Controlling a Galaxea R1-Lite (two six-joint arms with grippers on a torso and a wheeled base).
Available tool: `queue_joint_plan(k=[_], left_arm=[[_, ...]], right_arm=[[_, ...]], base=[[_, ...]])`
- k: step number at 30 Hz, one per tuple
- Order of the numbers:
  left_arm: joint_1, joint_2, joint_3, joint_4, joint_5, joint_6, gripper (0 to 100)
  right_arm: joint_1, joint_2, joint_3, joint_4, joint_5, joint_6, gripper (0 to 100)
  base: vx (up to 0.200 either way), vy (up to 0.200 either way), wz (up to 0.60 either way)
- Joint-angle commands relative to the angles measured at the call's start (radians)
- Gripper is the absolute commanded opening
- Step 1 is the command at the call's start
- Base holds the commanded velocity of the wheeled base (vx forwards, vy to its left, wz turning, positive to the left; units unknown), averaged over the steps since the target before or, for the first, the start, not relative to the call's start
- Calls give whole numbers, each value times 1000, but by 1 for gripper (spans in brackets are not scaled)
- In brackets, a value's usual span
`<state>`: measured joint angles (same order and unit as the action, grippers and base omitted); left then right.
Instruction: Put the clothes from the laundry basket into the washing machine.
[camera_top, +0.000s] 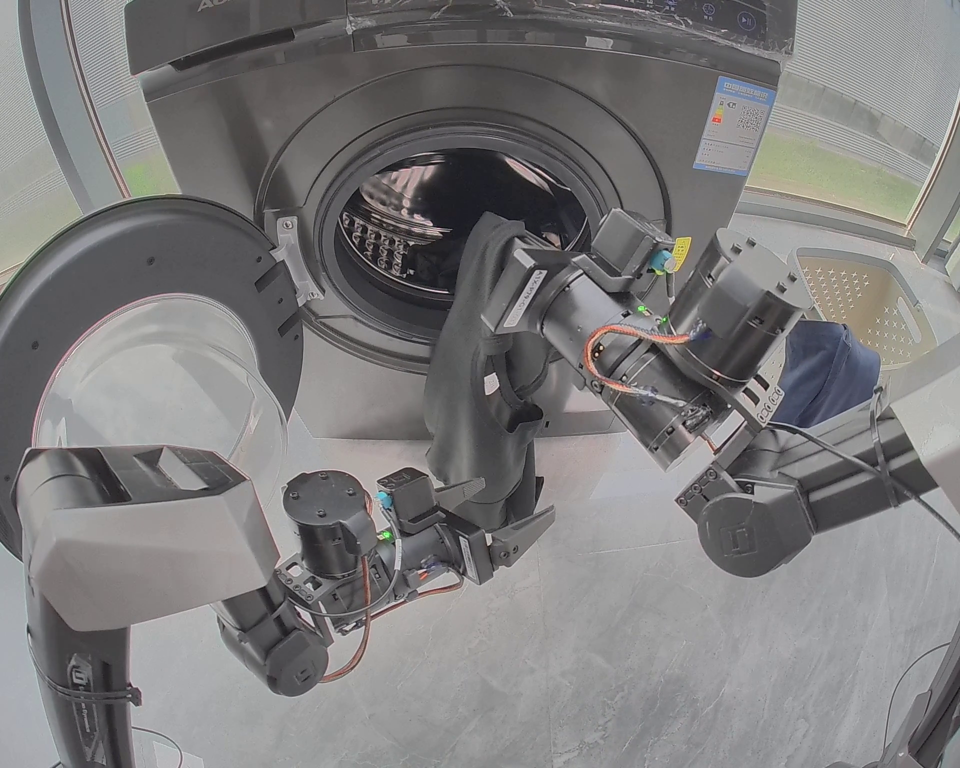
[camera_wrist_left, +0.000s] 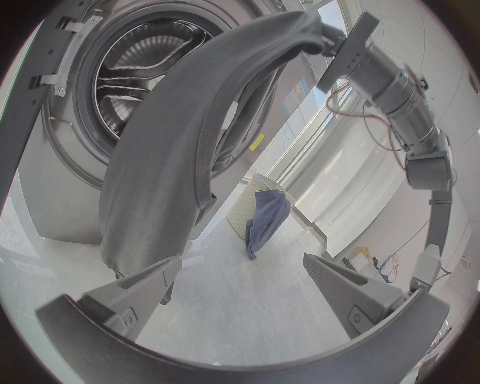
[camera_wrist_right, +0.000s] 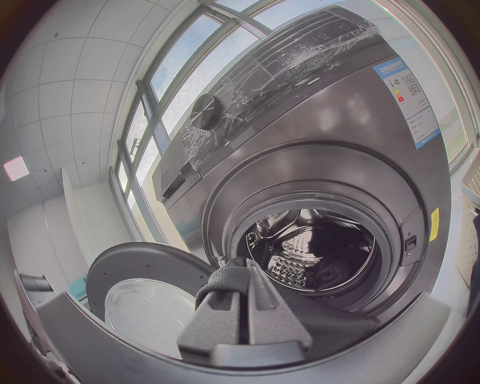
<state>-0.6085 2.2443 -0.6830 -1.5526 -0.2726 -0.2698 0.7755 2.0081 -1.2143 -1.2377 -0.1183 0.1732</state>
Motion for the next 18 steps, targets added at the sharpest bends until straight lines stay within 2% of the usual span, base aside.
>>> queue_joint_plan(k=[1, 9, 10, 12, 13, 14, 16, 18], left_arm=[[9, 112, -115, 0, 41, -2, 100], [13, 192, -253, 0, 131, -5, 100], [13, 192, -253, 0, 131, -5, 100], [15, 222, -305, 2, 179, -5, 100], [15, 222, -305, 2, 179, -5, 100], [26, 242, -339, 3, 227, 1, 100], [33, 255, -363, 5, 268, 4, 100], [38, 256, -371, 3, 286, 4, 100]], right_arm=[[18, 1, -11, 0, -6, 19, 0], [27, 3, -5, -9, -7, 20, 0], [27, 3, -5, -9, -7, 20, 0], [25, 3, -2, -14, -7, 20, 0], [25, 3, -2, -14, -7, 20, 0], [25, 3, -2, -16, -9, 22, 0], [25, 1, -1, -16, -9, 26, 0], [25, 3, -1, -16, -9, 31, 0]], base=[[0, 0, 0], [0, 0, 0], [0, 0, 0], [0, 0, 0], [0, 0, 0], [0, 0, 0], [0, 0, 0], [0, 0, 0]])
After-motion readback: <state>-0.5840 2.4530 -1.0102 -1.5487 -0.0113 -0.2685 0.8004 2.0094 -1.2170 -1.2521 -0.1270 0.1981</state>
